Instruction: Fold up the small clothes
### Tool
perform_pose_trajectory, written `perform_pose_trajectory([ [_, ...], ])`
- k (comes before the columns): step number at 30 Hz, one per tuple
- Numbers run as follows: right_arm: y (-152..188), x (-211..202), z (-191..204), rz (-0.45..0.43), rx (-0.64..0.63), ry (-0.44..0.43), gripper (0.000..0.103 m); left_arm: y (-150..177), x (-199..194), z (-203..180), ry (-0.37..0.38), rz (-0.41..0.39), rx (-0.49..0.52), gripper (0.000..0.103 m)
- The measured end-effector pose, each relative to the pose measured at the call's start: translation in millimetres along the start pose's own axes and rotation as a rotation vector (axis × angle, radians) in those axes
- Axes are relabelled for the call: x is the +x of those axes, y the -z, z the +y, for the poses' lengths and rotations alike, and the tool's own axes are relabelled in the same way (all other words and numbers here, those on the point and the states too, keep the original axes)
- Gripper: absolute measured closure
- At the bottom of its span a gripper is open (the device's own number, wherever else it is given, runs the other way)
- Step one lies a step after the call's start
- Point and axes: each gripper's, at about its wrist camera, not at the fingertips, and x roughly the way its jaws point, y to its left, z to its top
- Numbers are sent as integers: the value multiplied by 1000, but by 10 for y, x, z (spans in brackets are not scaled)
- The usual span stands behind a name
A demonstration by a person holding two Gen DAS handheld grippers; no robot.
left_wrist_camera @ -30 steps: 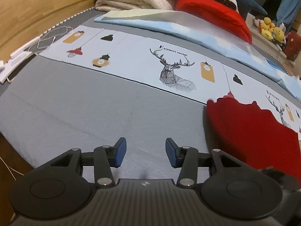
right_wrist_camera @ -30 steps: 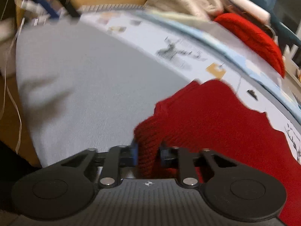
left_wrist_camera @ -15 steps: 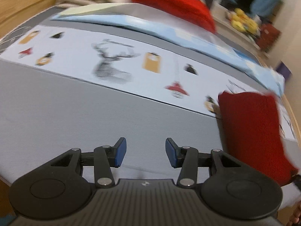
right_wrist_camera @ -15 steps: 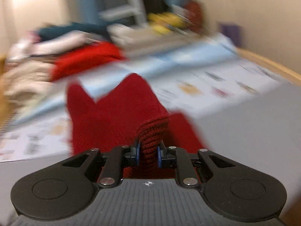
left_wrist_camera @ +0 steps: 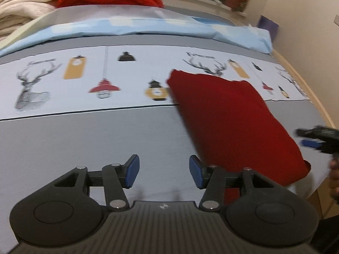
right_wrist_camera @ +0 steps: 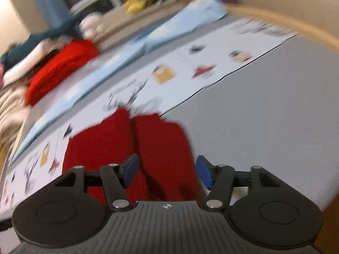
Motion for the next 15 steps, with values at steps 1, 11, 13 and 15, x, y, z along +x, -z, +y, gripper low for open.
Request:
perform_pose_trajectory([
  [1, -10, 162, -35, 38, -2, 12, 36, -7, 51, -43, 20, 6, -4, 40],
  [11, 65, 706, -329, 206, 165, 22, 28, -264, 760, -220, 315, 86, -241, 20],
  [13, 114, 669, -375, 211, 166, -18, 36, -294, 1042, -237, 350, 127, -299, 20],
  [15, 120, 671, -383, 211, 167, -35, 39, -281, 1314, -213, 393, 166, -376, 13],
])
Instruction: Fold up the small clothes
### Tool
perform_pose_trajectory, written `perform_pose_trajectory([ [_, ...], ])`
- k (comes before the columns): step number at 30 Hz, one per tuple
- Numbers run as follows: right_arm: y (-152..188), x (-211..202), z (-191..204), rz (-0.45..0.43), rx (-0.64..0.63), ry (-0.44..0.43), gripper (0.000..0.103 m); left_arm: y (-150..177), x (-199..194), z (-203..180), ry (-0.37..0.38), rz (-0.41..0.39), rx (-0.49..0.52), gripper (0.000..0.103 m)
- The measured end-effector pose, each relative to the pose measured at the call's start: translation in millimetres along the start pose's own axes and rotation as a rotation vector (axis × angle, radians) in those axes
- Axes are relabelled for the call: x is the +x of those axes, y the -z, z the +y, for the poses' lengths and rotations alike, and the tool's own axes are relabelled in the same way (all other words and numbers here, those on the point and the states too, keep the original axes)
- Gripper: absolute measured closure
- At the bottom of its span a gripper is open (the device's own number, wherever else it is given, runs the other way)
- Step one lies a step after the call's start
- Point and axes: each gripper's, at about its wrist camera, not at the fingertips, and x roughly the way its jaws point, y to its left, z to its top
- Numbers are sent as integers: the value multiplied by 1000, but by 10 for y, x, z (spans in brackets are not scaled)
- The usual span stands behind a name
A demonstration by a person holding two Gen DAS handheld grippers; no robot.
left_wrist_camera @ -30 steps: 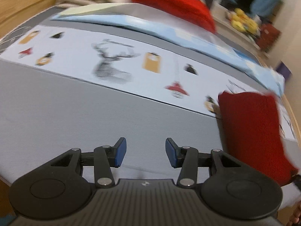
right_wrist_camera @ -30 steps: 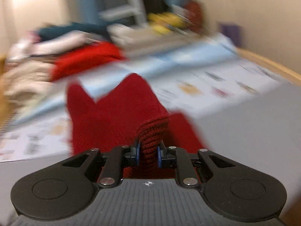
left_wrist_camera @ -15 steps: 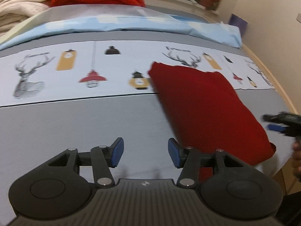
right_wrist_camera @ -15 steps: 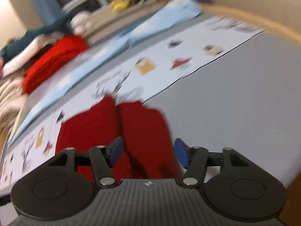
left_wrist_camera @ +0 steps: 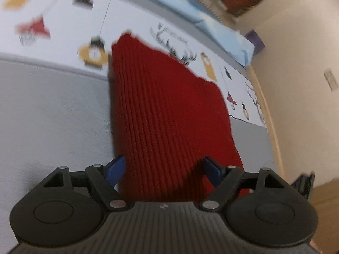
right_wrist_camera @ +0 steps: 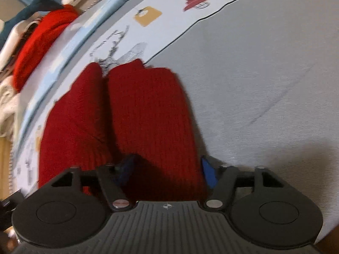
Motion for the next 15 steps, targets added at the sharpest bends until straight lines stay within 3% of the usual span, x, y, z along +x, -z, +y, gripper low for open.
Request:
perform_pose_trajectory([
  [2, 0, 5, -26, -3, 1, -8, 42, -38, 154, 119, 33, 0, -76, 9],
  [5, -32, 37, 78, -6, 15, -40, 55, -75, 292, 192, 54, -2, -126, 9],
  [7, -20, 17, 159, -16, -2, -57, 68, -88, 309, 170, 41, -18, -107, 17],
  [9, -12, 19, 224, -31, -26, -49, 72, -110, 267, 127, 16, -37, -76, 37],
  [11, 7, 7, 280, -45, -34, -43, 76, -154, 186, 85, 7, -51, -48, 43],
  [15, 33, 47, 450, -48, -44, -71, 81, -229, -138, 52, -57, -103, 18, 45],
])
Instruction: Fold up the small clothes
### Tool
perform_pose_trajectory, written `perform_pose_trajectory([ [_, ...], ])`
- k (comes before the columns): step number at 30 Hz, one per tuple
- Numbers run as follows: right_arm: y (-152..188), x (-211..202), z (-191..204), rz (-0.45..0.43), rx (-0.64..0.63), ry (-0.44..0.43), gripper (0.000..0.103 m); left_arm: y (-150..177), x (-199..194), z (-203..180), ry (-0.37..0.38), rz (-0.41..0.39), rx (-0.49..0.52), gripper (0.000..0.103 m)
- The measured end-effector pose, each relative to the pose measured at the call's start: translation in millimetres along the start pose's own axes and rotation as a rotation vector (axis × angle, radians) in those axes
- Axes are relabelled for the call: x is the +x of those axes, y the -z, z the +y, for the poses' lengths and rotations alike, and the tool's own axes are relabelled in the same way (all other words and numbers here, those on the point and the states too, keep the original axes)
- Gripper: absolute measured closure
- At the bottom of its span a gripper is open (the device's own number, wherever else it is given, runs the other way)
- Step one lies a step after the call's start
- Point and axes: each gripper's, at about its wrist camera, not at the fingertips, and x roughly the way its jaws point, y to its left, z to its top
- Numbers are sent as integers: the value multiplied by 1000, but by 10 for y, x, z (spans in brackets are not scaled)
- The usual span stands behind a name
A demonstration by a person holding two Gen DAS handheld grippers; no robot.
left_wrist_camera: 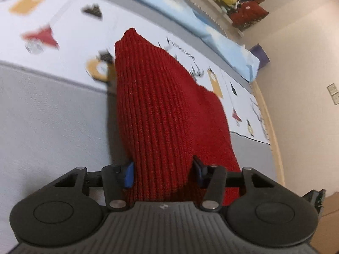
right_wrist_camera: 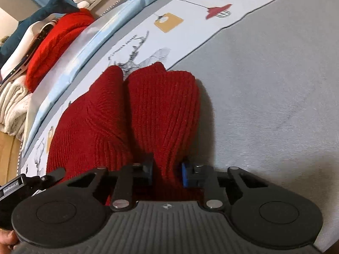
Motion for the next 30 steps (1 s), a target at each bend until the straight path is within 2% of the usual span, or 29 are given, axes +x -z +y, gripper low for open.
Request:
perform_pose_trajectory([
  [6, 217, 150, 652, 23, -84, -103, 82, -192, -745, 312, -86, -67, 36, 45],
  [9, 360, 230, 1003, 56, -140, -174, 82, -245, -1082, 665, -114, -79, -5, 42],
  [11, 469, 312, 1192, 97, -180, -207, 82, -250, -1222, 885, -164, -72, -38, 41],
  [13, 563, 417, 1309, 148, -215, -202, 82, -256, -1323, 1066, -235, -75, -60, 42],
  [15, 605, 473, 1352, 164, -244, -158, 78, -267, -1471, 1128, -249, -110, -40, 42],
  [17, 606, 442, 1379, 138, -287, -92, 77, -253, -1625, 1128, -269, -144, -10, 42],
  [19, 599, 269, 1447, 48, -360, -30, 75, -197, -1715, 1070, -272, -143, 16, 42],
  [21, 603, 85, 1511, -17, -399, -51, 75, -141, -1780, 1015, -257, -83, 17, 43],
  [22, 605, 18, 1533, -23, -403, -83, 74, -116, -1811, 939, -256, -60, 43, 43],
  [23, 623, -13, 1564, -7, -404, -124, 71, -75, -1840, 833, -261, -52, 95, 43],
  [24, 648, -3, 1586, 28, -401, -165, 60, -29, -1872, 721, -274, -54, 156, 43],
  [26, 718, 70, 1610, 131, -373, -248, 49, 108, -1925, 545, -296, -61, 246, 43],
  [27, 774, 140, 1641, 178, -367, -272, 49, 183, -1942, 483, -301, -73, 276, 43],
  [29, 865, 213, 1686, 215, -387, -277, 51, 350, -1938, 410, -314, -104, 315, 43],
  [30, 919, 240, 1687, 241, -406, -282, 68, 426, -1914, 398, -316, -117, 321, 43],
])
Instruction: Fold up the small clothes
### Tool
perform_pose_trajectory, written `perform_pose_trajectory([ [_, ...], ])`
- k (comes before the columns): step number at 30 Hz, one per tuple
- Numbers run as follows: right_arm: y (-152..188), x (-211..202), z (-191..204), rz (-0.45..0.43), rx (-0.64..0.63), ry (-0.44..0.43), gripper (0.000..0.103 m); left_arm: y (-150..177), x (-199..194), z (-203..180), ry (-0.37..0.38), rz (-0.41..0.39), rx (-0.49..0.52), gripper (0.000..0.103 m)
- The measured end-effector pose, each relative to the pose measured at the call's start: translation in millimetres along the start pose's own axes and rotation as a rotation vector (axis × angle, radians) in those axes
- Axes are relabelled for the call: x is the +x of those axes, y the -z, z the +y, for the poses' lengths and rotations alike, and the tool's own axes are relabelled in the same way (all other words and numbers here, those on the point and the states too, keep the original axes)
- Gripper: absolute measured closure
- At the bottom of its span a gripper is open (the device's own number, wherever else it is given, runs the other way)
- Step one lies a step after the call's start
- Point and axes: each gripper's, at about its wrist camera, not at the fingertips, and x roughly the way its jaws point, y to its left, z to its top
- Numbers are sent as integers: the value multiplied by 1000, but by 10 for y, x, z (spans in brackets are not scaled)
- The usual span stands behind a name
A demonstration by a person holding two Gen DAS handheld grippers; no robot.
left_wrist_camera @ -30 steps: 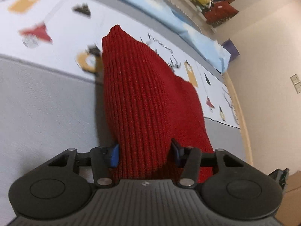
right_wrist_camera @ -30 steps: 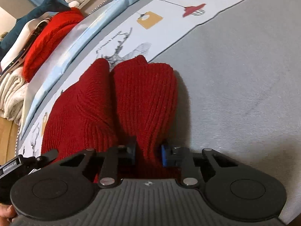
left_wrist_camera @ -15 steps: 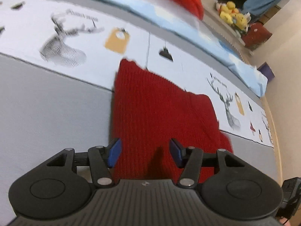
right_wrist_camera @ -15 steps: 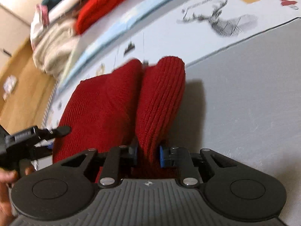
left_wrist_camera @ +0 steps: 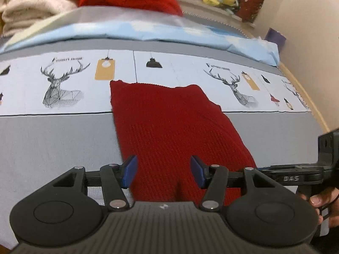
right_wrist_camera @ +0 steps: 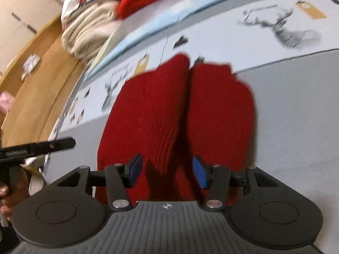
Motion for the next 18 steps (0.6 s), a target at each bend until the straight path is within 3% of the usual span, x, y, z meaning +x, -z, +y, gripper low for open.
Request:
perform_pose_trajectory([
  [3, 30, -50, 28, -5, -33, -5, 81, 244, 55, -54, 1, -23, -6, 43],
  [5, 16, -320, 49, -74, -1, -53, 85, 385, 98, -45, -3, -16, -11, 44],
  [6, 31, -465, 63, -113, 13, -65, 98, 370, 154, -23, -14, 2, -24, 47],
  [7, 48, -560, 56, -138, 25, -66, 98, 372, 160, -19, -10, 1, -40, 47],
  [9, 122, -625, -20, -148, 41, 13, 103, 361, 213, -41, 20, 4, -36, 47],
  [11, 127, -535, -108, -119, 68, 115, 103, 403, 377, -108, -28, 72, 20, 47],
  [13, 87, -446, -178, -102, 95, 124, 100, 500, 556, -142, -90, 156, 65, 46],
  [16, 79, -497, -50, -168, 28, 117, 94, 503, 525, -153, -88, 131, 54, 47],
  [17, 80, -515, 48, -179, -12, 102, 82, 494, 477, -155, -89, 106, 54, 47],
  [18, 96, -523, 142, -187, -58, 88, 63, 494, 440, -152, -93, 87, 56, 47],
])
